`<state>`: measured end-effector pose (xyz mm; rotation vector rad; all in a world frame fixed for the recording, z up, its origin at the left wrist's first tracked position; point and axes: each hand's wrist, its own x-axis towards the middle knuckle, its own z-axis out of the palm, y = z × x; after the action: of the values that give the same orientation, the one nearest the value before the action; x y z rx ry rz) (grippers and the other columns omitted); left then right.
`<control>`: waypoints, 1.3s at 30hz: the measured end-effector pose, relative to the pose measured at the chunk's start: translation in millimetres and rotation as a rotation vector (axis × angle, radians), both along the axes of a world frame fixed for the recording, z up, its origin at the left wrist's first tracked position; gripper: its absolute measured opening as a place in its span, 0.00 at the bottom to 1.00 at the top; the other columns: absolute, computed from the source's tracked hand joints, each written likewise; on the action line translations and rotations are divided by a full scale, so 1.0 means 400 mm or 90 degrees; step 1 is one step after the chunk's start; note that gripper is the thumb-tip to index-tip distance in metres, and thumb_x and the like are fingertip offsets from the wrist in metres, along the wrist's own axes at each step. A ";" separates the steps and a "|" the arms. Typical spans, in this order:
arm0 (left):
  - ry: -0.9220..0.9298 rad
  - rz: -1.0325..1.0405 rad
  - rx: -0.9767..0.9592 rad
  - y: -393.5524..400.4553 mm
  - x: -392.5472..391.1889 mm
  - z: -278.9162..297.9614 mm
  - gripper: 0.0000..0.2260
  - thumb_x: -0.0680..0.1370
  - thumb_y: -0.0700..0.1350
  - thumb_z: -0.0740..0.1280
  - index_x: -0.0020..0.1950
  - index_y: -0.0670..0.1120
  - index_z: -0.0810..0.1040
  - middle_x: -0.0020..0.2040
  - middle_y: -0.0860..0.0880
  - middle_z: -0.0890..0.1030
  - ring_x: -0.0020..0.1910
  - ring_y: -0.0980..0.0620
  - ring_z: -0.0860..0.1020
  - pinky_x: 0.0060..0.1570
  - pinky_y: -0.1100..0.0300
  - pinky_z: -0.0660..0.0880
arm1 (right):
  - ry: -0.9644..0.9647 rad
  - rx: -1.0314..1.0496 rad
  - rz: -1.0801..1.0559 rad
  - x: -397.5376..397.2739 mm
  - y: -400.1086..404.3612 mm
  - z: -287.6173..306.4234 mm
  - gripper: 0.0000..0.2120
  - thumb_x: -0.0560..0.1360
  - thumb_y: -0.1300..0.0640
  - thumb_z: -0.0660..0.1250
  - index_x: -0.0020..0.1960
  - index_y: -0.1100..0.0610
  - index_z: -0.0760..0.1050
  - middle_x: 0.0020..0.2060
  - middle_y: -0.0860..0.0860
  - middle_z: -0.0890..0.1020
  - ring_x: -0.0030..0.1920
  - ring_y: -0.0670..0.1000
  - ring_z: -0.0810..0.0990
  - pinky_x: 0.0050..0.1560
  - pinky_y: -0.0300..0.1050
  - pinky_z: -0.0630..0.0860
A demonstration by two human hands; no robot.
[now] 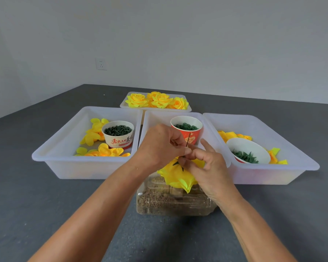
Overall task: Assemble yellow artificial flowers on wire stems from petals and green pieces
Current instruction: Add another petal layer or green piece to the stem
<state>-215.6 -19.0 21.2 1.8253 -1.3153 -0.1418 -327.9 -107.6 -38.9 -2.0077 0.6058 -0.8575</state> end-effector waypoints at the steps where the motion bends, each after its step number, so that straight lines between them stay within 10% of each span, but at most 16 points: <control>1: 0.003 0.000 -0.005 0.002 -0.001 -0.001 0.03 0.70 0.42 0.74 0.38 0.44 0.82 0.34 0.53 0.80 0.34 0.61 0.74 0.36 0.72 0.69 | 0.001 0.000 -0.002 -0.001 0.004 0.001 0.08 0.69 0.53 0.73 0.35 0.41 0.81 0.67 0.51 0.73 0.73 0.40 0.57 0.64 0.36 0.54; 6: 0.066 0.045 -0.095 0.030 -0.003 -0.038 0.05 0.75 0.43 0.69 0.47 0.44 0.84 0.38 0.50 0.82 0.40 0.57 0.79 0.44 0.63 0.74 | -0.094 0.020 0.069 -0.012 0.016 0.017 0.07 0.67 0.58 0.75 0.38 0.46 0.84 0.51 0.46 0.83 0.60 0.47 0.77 0.63 0.55 0.71; 12: 0.067 0.239 -0.140 0.077 0.019 -0.105 0.11 0.74 0.30 0.63 0.49 0.42 0.81 0.41 0.50 0.80 0.39 0.53 0.76 0.40 0.70 0.72 | -0.085 0.027 0.021 -0.003 0.014 0.021 0.12 0.68 0.59 0.74 0.31 0.44 0.81 0.41 0.42 0.84 0.48 0.42 0.81 0.50 0.44 0.76; 16: 0.136 0.218 -0.107 0.079 0.014 -0.128 0.12 0.72 0.27 0.61 0.47 0.42 0.77 0.40 0.47 0.79 0.44 0.45 0.79 0.48 0.49 0.78 | -0.095 0.031 0.008 -0.002 0.020 0.032 0.12 0.69 0.59 0.73 0.31 0.45 0.80 0.37 0.45 0.83 0.44 0.46 0.80 0.49 0.47 0.76; 21: 0.135 0.161 -0.029 0.079 0.005 -0.143 0.08 0.70 0.34 0.70 0.39 0.47 0.78 0.35 0.54 0.79 0.38 0.52 0.78 0.34 0.71 0.70 | -0.123 0.030 -0.006 0.002 0.022 0.080 0.11 0.69 0.59 0.73 0.31 0.48 0.80 0.30 0.43 0.82 0.35 0.41 0.78 0.42 0.41 0.73; 28: 0.327 0.014 -0.070 0.071 -0.021 -0.131 0.09 0.65 0.42 0.76 0.43 0.45 0.83 0.40 0.46 0.84 0.45 0.47 0.82 0.49 0.52 0.77 | -0.120 0.018 -0.017 0.004 0.031 0.103 0.10 0.69 0.58 0.73 0.31 0.47 0.80 0.30 0.42 0.82 0.35 0.43 0.78 0.40 0.41 0.75; 33: 0.437 -0.017 -0.119 0.055 -0.029 -0.140 0.07 0.66 0.40 0.76 0.42 0.44 0.82 0.36 0.50 0.84 0.40 0.55 0.82 0.41 0.67 0.77 | -0.144 0.038 -0.013 0.000 0.038 0.093 0.11 0.70 0.59 0.73 0.30 0.47 0.81 0.31 0.45 0.83 0.35 0.42 0.78 0.42 0.42 0.75; 39: 0.434 -0.072 -0.115 0.050 -0.028 -0.148 0.06 0.67 0.37 0.75 0.42 0.44 0.82 0.34 0.49 0.84 0.37 0.52 0.81 0.47 0.54 0.79 | -0.145 0.048 0.000 -0.007 0.039 0.088 0.08 0.70 0.58 0.73 0.33 0.48 0.82 0.35 0.44 0.84 0.39 0.43 0.80 0.45 0.44 0.76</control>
<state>-227.0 1.1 -37.8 1.3669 -0.9032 -0.6262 -330.9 -92.0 -3.7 -1.8098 0.5013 -1.0315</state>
